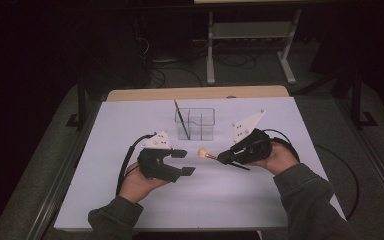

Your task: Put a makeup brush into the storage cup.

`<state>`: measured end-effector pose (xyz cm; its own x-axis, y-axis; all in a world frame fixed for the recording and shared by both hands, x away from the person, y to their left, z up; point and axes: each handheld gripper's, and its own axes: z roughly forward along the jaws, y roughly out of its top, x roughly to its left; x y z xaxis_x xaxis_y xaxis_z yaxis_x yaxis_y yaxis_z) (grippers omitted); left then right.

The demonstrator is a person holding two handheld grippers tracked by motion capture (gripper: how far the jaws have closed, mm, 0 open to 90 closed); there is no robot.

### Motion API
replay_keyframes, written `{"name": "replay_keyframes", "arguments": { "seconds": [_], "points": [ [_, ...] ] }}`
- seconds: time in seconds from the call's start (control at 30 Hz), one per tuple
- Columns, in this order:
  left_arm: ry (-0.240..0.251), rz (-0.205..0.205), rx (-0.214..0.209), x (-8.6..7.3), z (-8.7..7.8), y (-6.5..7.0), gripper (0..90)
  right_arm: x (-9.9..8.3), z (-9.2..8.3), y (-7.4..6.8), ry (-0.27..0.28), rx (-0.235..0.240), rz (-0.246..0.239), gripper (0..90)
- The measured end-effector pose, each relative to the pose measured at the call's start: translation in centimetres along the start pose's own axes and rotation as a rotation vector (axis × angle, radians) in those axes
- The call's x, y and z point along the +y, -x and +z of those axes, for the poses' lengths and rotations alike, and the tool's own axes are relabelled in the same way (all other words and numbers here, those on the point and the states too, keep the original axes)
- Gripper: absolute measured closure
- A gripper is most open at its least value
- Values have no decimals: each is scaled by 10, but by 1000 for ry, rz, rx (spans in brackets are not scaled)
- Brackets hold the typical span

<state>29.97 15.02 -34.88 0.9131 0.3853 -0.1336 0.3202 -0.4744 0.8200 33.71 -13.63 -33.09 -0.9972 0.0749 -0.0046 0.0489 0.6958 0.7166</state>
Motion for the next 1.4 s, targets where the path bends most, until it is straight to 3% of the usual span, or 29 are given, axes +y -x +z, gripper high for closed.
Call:
{"name": "replay_keyframes", "arguments": {
  "seconds": [0.93,1.4],
  "points": [
    [-29,17,-36,11,9,5,412,15,10,-9,4,32,-47,827],
    [-17,41,-82,14,8,6,568,20,21,-12,9,54,-69,827]
  ]
}}
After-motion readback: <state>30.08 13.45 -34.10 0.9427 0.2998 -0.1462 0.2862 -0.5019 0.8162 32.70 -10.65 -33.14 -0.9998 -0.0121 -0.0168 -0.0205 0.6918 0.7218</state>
